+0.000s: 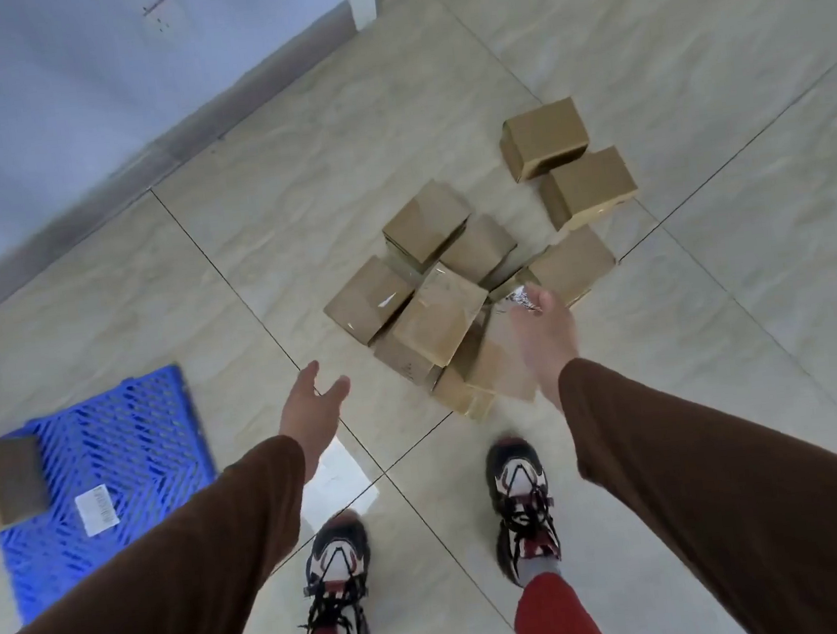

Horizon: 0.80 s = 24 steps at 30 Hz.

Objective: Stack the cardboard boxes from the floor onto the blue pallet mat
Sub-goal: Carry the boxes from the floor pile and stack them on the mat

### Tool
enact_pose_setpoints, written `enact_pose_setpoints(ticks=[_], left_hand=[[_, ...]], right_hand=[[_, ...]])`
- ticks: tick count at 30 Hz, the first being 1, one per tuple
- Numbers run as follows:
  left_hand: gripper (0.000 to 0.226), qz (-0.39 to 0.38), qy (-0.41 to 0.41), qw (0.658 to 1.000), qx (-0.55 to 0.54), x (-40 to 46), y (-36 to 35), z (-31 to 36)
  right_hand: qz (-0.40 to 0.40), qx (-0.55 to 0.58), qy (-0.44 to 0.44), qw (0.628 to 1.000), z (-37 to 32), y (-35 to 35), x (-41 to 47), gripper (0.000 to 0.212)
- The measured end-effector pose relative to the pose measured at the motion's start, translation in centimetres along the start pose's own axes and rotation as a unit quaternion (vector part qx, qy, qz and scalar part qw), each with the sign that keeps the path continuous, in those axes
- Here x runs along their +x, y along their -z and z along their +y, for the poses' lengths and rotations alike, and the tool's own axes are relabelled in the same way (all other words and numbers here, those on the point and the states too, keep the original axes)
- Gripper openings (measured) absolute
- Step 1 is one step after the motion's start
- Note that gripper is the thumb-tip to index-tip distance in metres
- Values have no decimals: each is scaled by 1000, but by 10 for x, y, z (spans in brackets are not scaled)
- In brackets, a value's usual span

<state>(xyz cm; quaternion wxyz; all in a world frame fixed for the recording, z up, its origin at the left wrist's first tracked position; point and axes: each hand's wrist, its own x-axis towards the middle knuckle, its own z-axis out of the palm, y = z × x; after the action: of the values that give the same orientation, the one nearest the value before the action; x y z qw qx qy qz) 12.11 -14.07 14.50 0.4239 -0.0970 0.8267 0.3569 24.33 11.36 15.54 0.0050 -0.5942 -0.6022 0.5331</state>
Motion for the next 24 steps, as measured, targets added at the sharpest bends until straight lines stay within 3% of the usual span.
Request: enact_pose_setpoints(ticks=[4, 8, 14, 18, 21, 24], left_hand=[[66, 120, 36, 992, 24, 41, -9, -5], [67, 202, 32, 978, 34, 70, -49, -8], [68, 155, 49, 976, -143, 97, -146, 12], [64, 100, 134, 931, -323, 107, -188, 31], [68, 96, 174, 905, -376, 112, -197, 37], [59, 81, 174, 890, -413, 105, -183, 40]], right_hand=[[-30, -142, 90, 985, -19, 17, 58, 57], [-78, -311, 200, 926, -25, 3, 108, 65], [-187, -382, 215, 879, -8, -42, 150, 71], [-247, -391, 129, 877, 6, -68, 162, 75], [-260, -384, 55, 884, 6, -83, 163, 73], [-268, -361, 68, 890, -6, -91, 147, 67]])
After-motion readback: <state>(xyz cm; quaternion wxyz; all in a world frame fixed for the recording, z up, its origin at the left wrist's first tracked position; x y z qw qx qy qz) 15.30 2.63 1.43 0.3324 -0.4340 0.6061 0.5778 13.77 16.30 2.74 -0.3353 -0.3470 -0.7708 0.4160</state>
